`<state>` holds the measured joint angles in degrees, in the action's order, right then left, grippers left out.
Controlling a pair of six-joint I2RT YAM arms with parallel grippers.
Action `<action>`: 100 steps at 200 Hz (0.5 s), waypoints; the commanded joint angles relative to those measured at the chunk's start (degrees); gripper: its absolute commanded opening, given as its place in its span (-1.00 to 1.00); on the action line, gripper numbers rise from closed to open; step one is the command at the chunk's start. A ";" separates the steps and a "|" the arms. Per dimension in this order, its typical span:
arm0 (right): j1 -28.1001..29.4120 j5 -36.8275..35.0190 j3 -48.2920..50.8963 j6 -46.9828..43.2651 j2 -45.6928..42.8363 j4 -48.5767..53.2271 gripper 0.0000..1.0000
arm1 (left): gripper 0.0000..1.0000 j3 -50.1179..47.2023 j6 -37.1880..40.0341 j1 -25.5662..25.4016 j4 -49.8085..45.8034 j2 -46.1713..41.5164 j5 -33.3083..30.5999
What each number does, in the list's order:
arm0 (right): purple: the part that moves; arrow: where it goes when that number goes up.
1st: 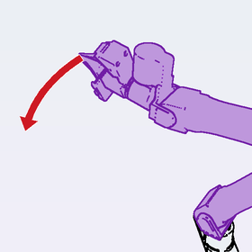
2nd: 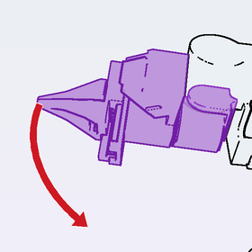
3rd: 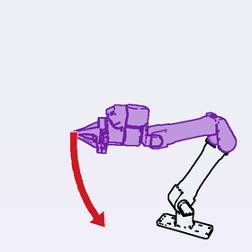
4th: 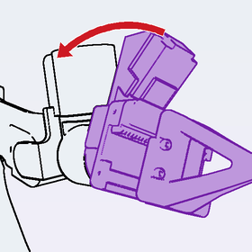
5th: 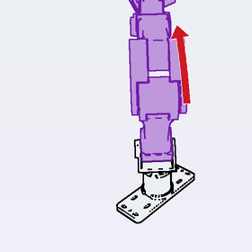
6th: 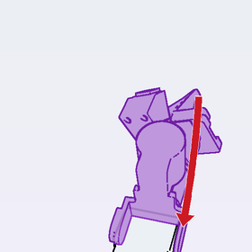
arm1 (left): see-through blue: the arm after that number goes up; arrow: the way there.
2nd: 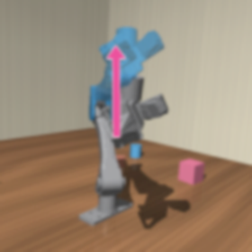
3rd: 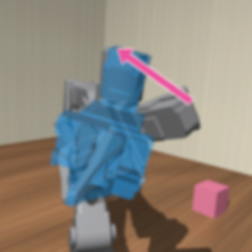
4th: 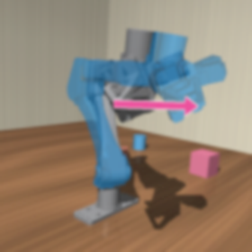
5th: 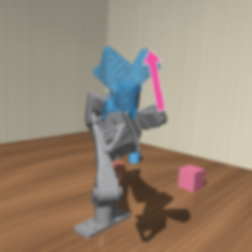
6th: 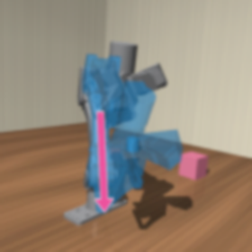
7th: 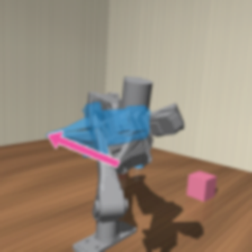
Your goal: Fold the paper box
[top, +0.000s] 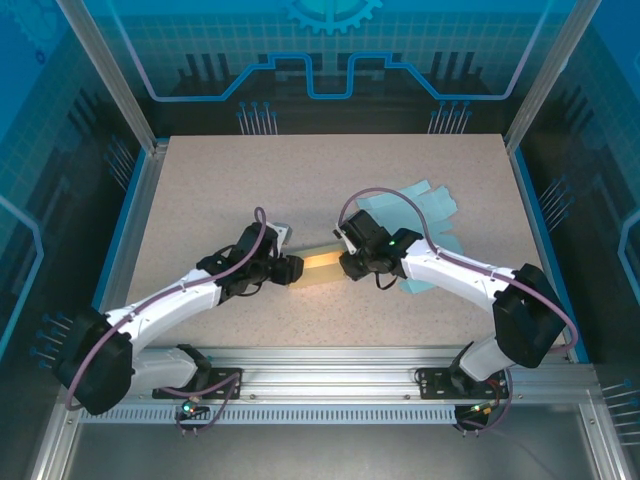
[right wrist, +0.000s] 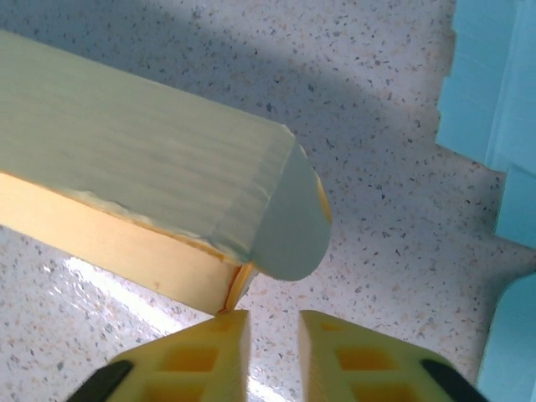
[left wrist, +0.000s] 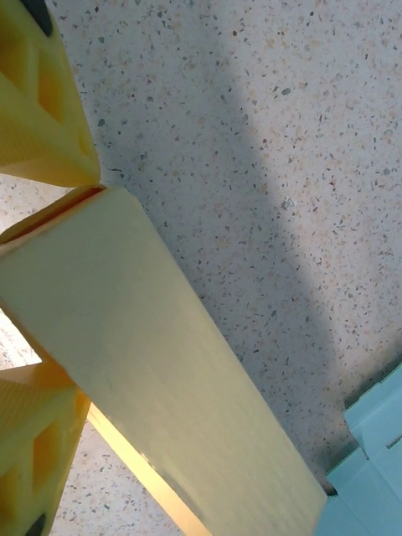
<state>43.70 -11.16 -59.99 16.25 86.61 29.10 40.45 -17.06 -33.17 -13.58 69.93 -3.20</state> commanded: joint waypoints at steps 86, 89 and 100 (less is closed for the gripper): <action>-0.81 0.15 -5.39 -0.69 -0.80 1.68 -1.00 | 0.09 1.84 -1.56 0.22 -3.39 4.24 -2.97; -0.80 0.33 -5.55 -0.69 -0.82 1.85 -1.00 | 0.09 1.90 -1.57 0.21 -3.34 4.32 -2.95; -0.81 0.71 -6.08 -0.78 -0.91 2.34 -1.00 | 0.09 1.89 -1.78 0.22 -3.38 4.48 -2.89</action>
<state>43.66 -11.64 -63.59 15.99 86.61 29.08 41.89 -18.06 -33.17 -12.58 72.55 -4.47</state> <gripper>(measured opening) 0.059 0.546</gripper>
